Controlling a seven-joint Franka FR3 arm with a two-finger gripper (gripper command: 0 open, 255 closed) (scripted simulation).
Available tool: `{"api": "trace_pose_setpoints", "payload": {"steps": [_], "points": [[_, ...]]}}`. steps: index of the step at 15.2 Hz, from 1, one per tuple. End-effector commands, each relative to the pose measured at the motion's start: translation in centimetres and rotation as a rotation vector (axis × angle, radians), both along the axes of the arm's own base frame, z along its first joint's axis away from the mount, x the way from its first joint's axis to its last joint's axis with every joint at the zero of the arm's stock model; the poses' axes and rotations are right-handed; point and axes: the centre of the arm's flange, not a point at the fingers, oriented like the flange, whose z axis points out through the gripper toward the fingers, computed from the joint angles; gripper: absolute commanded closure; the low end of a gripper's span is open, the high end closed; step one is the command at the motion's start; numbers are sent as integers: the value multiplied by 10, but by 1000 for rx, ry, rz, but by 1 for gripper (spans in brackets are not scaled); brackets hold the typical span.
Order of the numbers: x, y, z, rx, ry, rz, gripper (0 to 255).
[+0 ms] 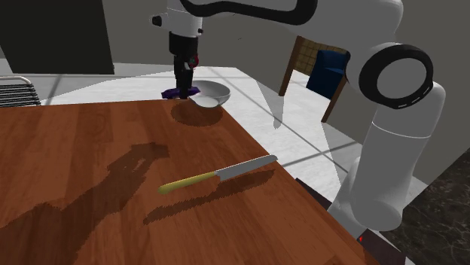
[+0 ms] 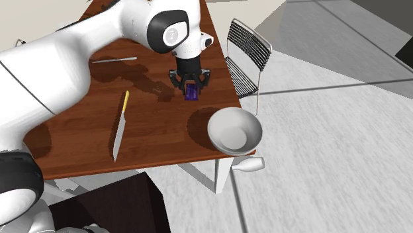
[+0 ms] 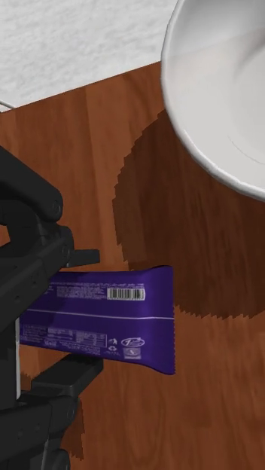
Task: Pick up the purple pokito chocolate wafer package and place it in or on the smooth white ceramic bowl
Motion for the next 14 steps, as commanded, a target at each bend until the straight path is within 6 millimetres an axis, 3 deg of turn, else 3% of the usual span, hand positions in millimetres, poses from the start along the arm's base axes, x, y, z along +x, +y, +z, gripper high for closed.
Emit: {"api": "trace_pose_setpoints", "payload": {"steps": [1, 7, 14], "points": [[0, 0, 10, 0, 0, 0, 255], [0, 0, 37, 0, 0, 0, 255], [42, -83, 40, 0, 0, 0, 255]]}}
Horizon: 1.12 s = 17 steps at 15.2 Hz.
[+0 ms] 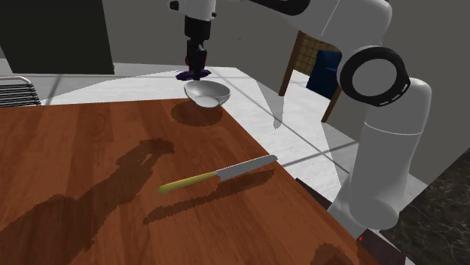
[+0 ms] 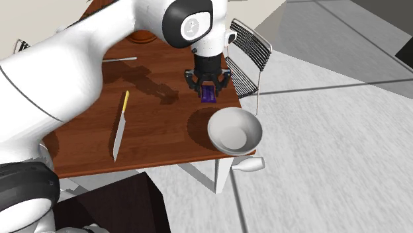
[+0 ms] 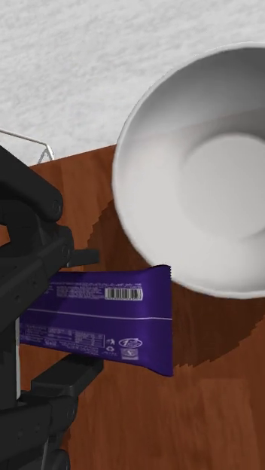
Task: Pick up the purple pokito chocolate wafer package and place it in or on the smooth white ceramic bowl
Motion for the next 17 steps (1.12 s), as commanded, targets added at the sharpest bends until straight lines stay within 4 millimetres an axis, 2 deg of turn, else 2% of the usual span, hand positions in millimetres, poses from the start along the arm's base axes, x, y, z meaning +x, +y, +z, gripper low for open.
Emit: {"api": "trace_pose_setpoints", "payload": {"steps": [1, 7, 8, 17], "points": [[10, -25, 2, 0, 0, 1, 255], [46, -96, 4, 0, 0, 1, 255], [56, -116, 5, 0, 0, 1, 255], [56, -116, -42, 0, 0, 1, 255]]}}
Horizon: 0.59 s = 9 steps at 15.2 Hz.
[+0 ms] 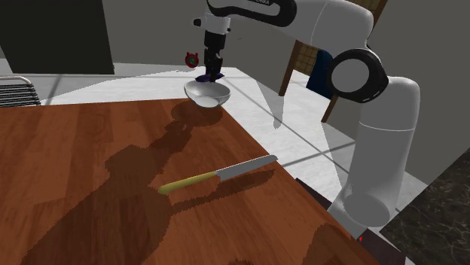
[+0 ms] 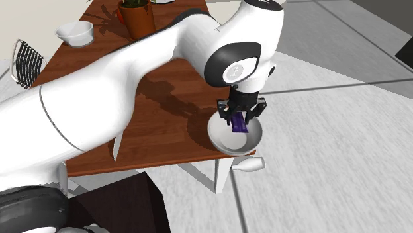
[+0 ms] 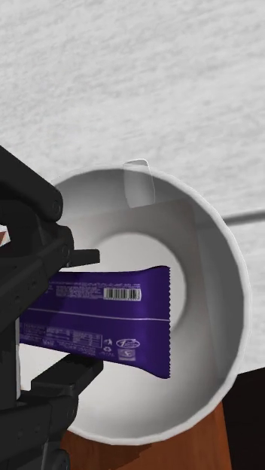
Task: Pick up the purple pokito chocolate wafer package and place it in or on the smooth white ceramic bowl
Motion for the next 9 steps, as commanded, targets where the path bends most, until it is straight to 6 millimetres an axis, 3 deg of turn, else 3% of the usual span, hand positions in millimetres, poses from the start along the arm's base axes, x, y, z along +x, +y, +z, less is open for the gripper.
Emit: {"api": "trace_pose_setpoints", "payload": {"steps": [1, 6, 9], "points": [[0, 1, -10, 0, -1, 0, 255], [0, 1, -34, 0, -1, 0, 255], [0, 1, -34, 0, -1, 0, 255]]}}
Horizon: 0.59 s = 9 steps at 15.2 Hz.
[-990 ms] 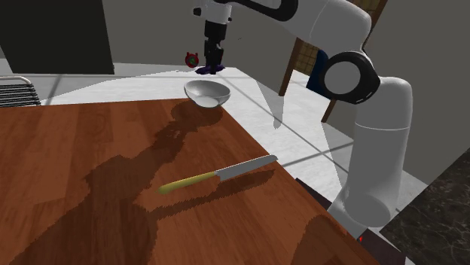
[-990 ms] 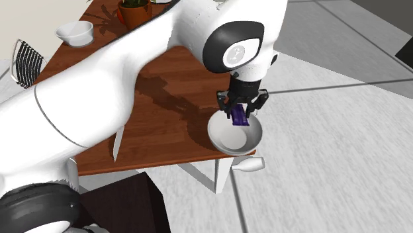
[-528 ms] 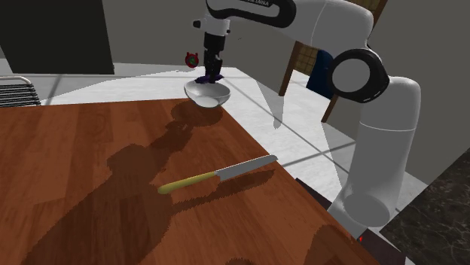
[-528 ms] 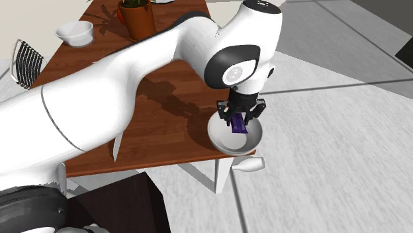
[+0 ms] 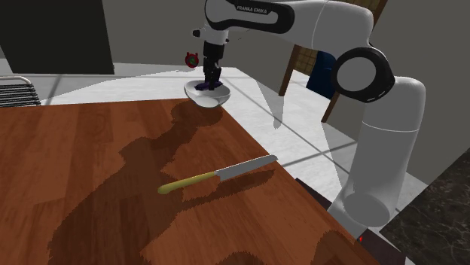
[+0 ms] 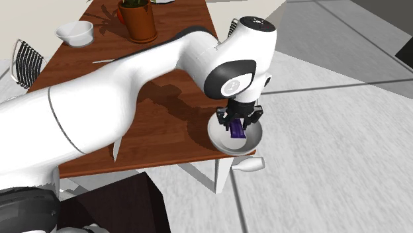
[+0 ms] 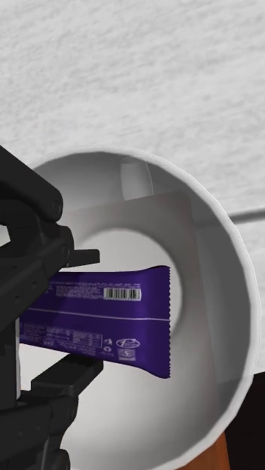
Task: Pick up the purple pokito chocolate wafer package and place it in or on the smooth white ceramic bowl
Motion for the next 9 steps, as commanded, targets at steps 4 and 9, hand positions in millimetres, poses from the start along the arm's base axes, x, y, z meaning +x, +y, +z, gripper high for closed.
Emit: {"api": "trace_pose_setpoints", "payload": {"steps": [4, 9], "points": [[0, 0, 0, 0, 0, 0, 255], [0, 0, 0, 0, 0, 0, 0]]}}
